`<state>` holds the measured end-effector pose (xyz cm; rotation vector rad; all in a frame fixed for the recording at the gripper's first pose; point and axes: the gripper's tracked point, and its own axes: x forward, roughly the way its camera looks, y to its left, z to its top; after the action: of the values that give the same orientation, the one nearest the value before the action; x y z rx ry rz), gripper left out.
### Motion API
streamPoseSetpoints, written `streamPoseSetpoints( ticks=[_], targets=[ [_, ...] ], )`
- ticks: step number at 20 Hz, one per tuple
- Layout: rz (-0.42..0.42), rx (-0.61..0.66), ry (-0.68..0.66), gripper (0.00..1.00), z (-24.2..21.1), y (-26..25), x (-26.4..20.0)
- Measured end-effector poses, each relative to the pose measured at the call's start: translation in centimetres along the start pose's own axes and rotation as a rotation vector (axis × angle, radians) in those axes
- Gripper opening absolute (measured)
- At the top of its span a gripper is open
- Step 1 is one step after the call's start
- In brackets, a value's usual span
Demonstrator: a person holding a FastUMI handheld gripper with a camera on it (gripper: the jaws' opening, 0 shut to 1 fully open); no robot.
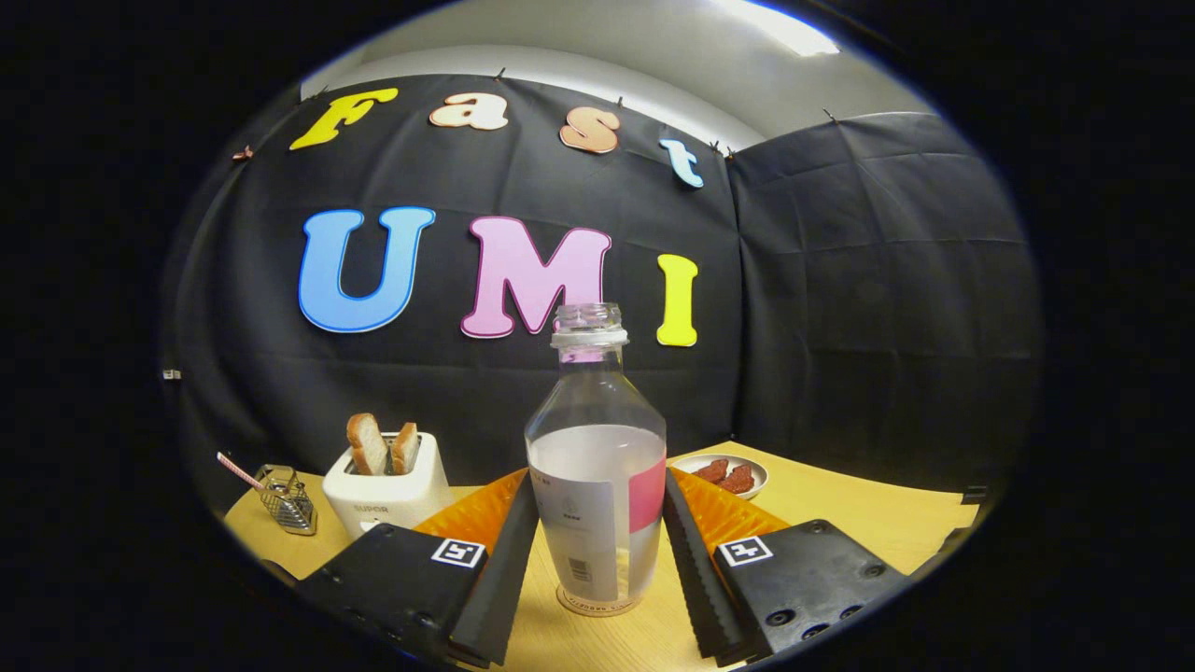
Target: Take the bottle from table, then pour the juice into the cup, finally place the bottle on the coaster
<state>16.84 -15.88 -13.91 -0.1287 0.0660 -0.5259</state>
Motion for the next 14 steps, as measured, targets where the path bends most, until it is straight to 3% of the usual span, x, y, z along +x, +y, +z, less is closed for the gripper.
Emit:
streamPoseSetpoints(
  ticks=[14],
  targets=[
    [-0.069, -0.043, 0.066, 0.76, -7.7, 0.9, 5.1]
  ],
)
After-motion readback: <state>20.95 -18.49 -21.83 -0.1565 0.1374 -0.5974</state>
